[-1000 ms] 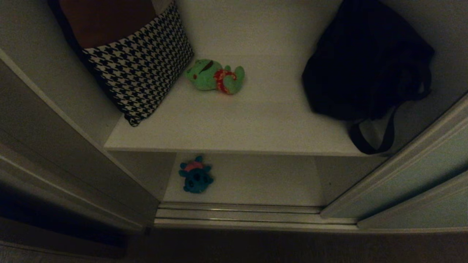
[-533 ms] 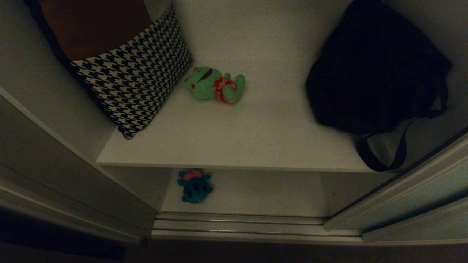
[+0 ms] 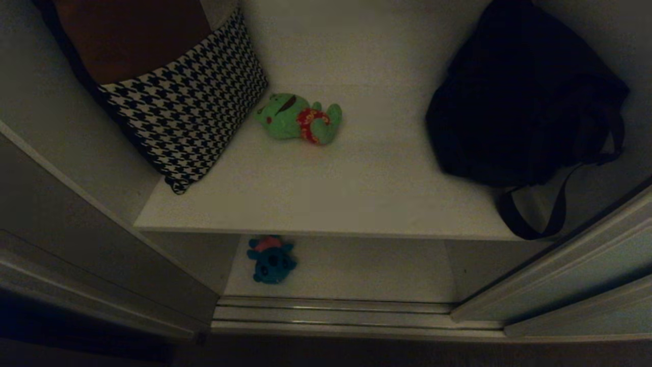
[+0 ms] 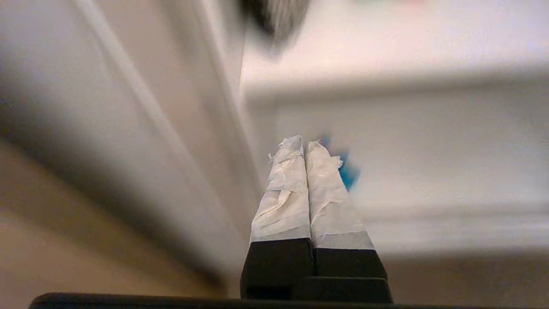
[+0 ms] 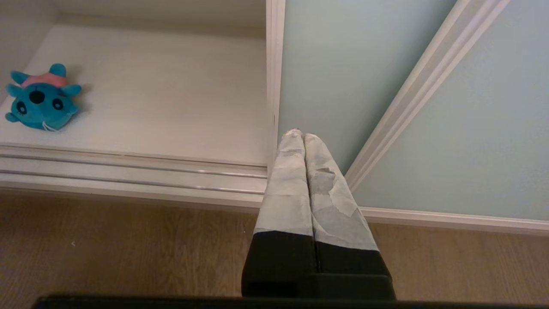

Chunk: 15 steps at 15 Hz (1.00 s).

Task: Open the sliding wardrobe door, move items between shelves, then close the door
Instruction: Place the green doll on the lower shelf

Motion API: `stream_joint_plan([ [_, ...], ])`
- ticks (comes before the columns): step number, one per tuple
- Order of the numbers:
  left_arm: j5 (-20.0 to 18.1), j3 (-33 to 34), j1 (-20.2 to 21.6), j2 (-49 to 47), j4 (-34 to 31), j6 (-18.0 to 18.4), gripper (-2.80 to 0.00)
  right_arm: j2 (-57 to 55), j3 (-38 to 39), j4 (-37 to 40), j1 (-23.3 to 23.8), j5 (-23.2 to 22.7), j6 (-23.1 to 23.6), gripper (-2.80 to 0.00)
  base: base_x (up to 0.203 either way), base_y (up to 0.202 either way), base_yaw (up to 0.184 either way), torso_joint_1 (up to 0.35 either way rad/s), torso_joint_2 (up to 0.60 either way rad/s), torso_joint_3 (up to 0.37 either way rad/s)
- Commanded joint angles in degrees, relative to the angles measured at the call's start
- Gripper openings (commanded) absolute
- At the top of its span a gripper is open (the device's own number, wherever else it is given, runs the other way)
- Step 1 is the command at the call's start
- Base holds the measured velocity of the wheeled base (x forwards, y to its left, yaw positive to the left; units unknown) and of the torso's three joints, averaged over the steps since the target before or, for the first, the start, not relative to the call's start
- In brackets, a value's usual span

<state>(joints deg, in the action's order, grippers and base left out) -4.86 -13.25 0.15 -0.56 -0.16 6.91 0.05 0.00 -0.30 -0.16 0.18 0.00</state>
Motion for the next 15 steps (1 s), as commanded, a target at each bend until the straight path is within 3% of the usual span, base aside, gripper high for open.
stream_joint_plan([
  [1,-2.9,-8.1,0.0,-3.7,-1.2,0.2,-2.80,0.0,0.0,0.0,0.0,0.0,0.0,-2.80,0.000,0.000,0.000,0.000,0.00,0.000],
  [4,-6.6,-20.0,0.0,-22.2,-0.9,-0.1,-2.80,0.0,0.0,0.0,0.0,0.0,0.0,-2.80,0.000,0.000,0.000,0.000,0.00,0.000],
  [9,-12.6,-42.7,-1.8,-56.6,6.1,-2.1,-2.80,0.0,0.0,0.0,0.0,0.0,0.0,-2.80,0.000,0.000,0.000,0.000,0.00,0.000],
  [12,-13.5,-62.4,-9.1,-72.4,5.8,-4.8,-2.80,0.0,0.0,0.0,0.0,0.0,0.0,-2.80,0.000,0.000,0.000,0.000,0.00,0.000],
  [15,-13.5,-72.3,-15.6,-84.8,2.6,-8.8,-2.80,0.0,0.0,0.0,0.0,0.0,0.0,-2.80,0.000,0.000,0.000,0.000,0.00,0.000],
])
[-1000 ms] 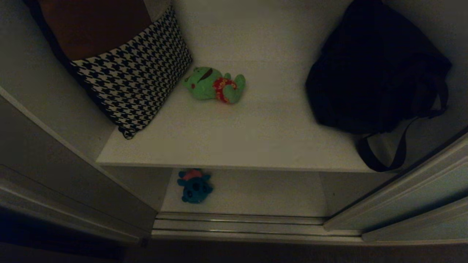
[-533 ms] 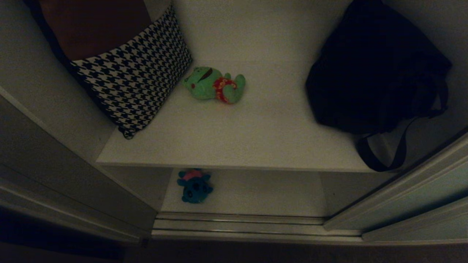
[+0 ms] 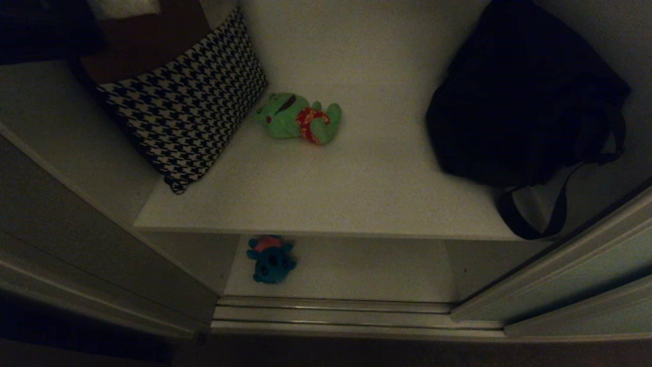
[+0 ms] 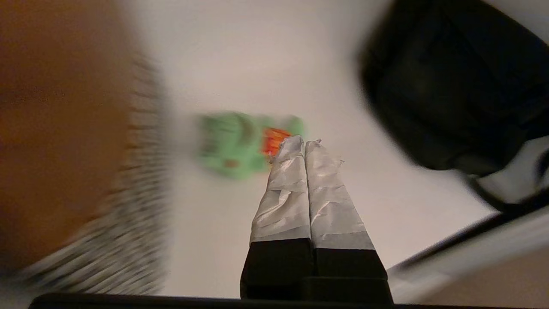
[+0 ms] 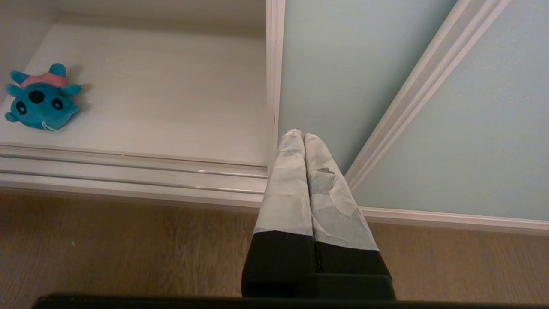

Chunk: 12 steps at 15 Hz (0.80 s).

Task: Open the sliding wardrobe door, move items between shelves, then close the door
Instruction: Place the green doll on the lower shelf

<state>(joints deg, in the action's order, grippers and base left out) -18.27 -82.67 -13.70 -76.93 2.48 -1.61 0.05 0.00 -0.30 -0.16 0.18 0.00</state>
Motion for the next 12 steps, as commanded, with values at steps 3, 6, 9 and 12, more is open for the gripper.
stream_joint_plan([
  [3,3.1,-10.3,-5.4,-20.9,-0.9,-5.0,-2.80,0.0,0.0,0.0,0.0,0.0,0.0,-2.80,0.000,0.000,0.000,0.000,0.00,0.000],
  [6,10.2,-21.2,-8.7,-33.2,-1.3,-10.5,-2.80,0.0,0.0,0.0,0.0,0.0,0.0,-2.80,0.000,0.000,0.000,0.000,0.00,0.000],
  [9,16.3,-28.2,-12.1,-42.1,-1.9,-16.4,-2.80,0.0,0.0,0.0,0.0,0.0,0.0,-2.80,0.000,0.000,0.000,0.000,0.00,0.000],
  [12,17.7,-28.7,-13.6,-43.7,-2.0,-22.5,-2.80,0.0,0.0,0.0,0.0,0.0,0.0,-2.80,0.000,0.000,0.000,0.000,0.00,0.000],
])
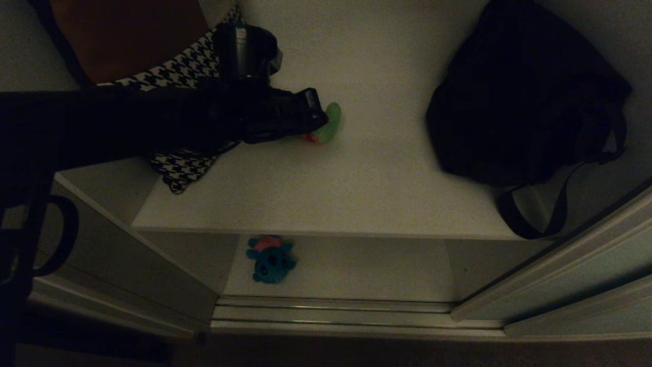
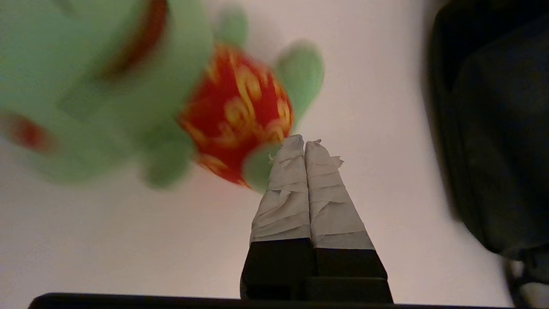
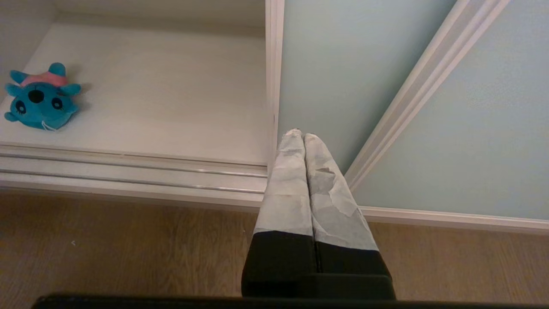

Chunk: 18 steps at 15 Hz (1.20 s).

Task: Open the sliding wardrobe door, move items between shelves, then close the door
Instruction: Place the green doll on the lower shelf

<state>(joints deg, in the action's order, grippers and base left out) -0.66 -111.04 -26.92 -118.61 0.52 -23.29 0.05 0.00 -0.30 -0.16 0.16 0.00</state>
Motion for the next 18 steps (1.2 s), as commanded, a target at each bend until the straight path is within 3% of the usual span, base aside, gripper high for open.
stream_joint_plan([
  [1,0.0,-0.3,-0.5,-2.1,0.1,-1.5,-2.80,0.0,0.0,0.0,0.0,0.0,0.0,-2.80,0.000,0.000,0.000,0.000,0.00,0.000],
  [6,0.1,-0.4,-0.3,-2.8,0.2,-4.3,-2.80,0.0,0.0,0.0,0.0,0.0,0.0,-2.80,0.000,0.000,0.000,0.000,0.00,0.000],
  [14,0.6,-0.2,-0.5,1.0,-0.5,1.5,-2.80,0.0,0.0,0.0,0.0,0.0,0.0,-2.80,0.000,0.000,0.000,0.000,0.00,0.000],
  [15,1.3,-0.1,-0.5,1.1,-0.6,2.3,0.00,0.0,0.0,0.0,0.0,0.0,0.0,-2.80,0.000,0.000,0.000,0.000,0.00,0.000],
  [18,1.7,-0.2,-0.5,1.8,-0.8,5.8,0.00,0.0,0.0,0.0,0.0,0.0,0.0,-2.80,0.000,0.000,0.000,0.000,0.00,0.000],
])
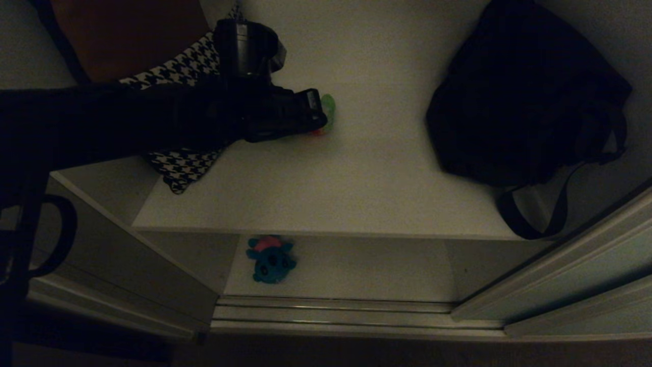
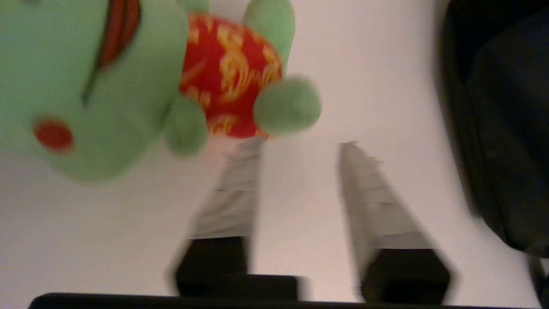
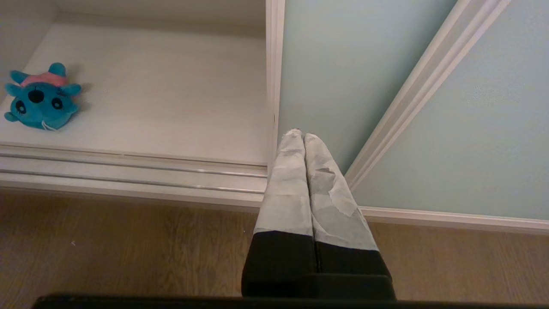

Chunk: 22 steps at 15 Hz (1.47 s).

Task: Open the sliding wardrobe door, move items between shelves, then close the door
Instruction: Place the green doll on the lower shelf

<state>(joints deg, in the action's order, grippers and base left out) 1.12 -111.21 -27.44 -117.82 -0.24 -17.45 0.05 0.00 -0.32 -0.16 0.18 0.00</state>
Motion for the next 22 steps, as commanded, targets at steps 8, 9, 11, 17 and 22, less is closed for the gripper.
stream_joint_plan([
  [8,-0.8,-0.1,0.0,-2.2,0.3,2.7,0.00,0.0,0.0,0.0,0.0,0.0,0.0,-2.80,0.000,0.000,0.000,0.000,0.00,0.000],
  [9,-0.9,-0.1,0.0,-2.7,0.5,1.8,0.00,0.0,0.0,0.0,0.0,0.0,0.0,-2.80,0.000,0.000,0.000,0.000,0.00,0.000],
  [11,-1.0,-0.2,0.1,-3.7,0.9,0.1,0.00,0.0,0.0,0.0,0.0,0.0,0.0,-2.80,0.000,0.000,0.000,0.000,0.00,0.000],
  [17,-0.7,-0.2,0.8,-5.4,8.4,-1.3,0.00,0.0,0.0,0.0,0.0,0.0,0.0,-2.80,0.000,0.000,0.000,0.000,0.00,0.000],
  [22,1.1,-0.2,1.2,-6.3,11.3,-2.3,0.00,0.0,0.0,0.0,0.0,0.0,0.0,-2.80,0.000,0.000,0.000,0.000,0.00,0.000],
])
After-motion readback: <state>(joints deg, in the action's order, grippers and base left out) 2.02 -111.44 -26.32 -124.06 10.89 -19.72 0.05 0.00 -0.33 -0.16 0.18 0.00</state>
